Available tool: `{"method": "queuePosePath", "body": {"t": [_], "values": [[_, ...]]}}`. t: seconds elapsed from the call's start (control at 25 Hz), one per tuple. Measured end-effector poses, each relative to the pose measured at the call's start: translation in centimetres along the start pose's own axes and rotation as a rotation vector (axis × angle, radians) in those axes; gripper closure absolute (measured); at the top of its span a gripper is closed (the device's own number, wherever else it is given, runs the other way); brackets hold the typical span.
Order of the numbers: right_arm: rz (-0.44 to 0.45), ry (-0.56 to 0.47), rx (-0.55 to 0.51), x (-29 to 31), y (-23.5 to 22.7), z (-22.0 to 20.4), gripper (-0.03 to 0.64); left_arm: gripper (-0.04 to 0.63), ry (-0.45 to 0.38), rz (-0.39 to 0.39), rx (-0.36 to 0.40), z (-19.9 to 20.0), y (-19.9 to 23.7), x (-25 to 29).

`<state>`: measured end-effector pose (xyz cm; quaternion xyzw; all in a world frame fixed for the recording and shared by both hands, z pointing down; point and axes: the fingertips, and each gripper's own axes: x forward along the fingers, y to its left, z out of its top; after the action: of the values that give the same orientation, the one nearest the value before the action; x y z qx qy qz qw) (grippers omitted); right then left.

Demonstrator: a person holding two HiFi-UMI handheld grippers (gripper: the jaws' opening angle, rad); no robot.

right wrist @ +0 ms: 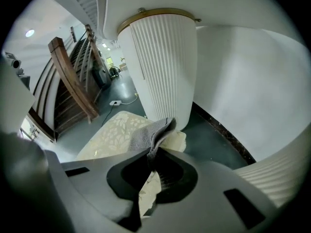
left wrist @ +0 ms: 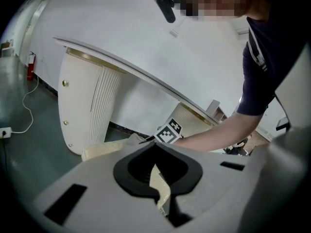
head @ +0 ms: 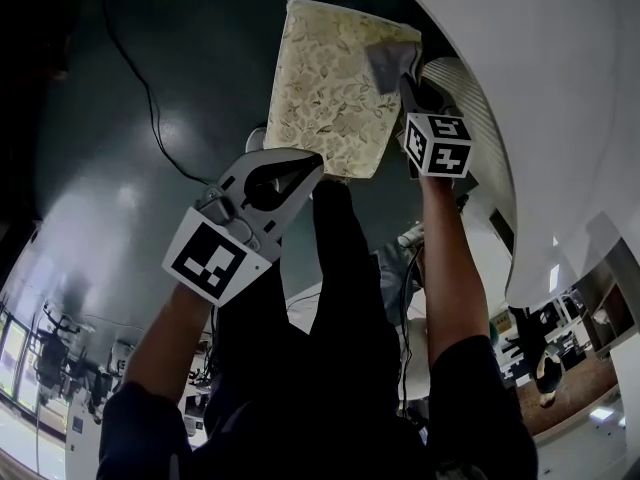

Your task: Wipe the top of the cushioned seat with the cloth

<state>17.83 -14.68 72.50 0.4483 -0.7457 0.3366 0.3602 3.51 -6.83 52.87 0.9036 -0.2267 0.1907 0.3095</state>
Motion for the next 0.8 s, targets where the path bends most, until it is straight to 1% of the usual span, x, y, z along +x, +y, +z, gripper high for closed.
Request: {"method": "queuePosePath", "body": {"t": [0.32, 0.48, 0.6, 0.8], "values": [[-0.088, 0.023, 0.034, -2.4, -3.7, -2.7, 0.583, 0.589, 0.013, -0.023, 0.005, -0.2, -1.4, 1.0], [-0.123, 0.024, 0.045, -3.8, -4.7, -3.3, 0.583, 0.588, 0.001, -0.031, 0.010, 0.0, -2.0, 1.1], [-0.133, 0.015, 0.045, -4.7, -4.0, -3.2, 0.583, 0.589, -0.001, -0.041, 0.014, -0.3, -2.3, 0.5], [-0.127, -0.011, 0.035, -5.4, 0.0, -1.3, 0.583, 0.588, -0.019, -0.049, 0.014, -0.8, -1.9, -2.8]]}}
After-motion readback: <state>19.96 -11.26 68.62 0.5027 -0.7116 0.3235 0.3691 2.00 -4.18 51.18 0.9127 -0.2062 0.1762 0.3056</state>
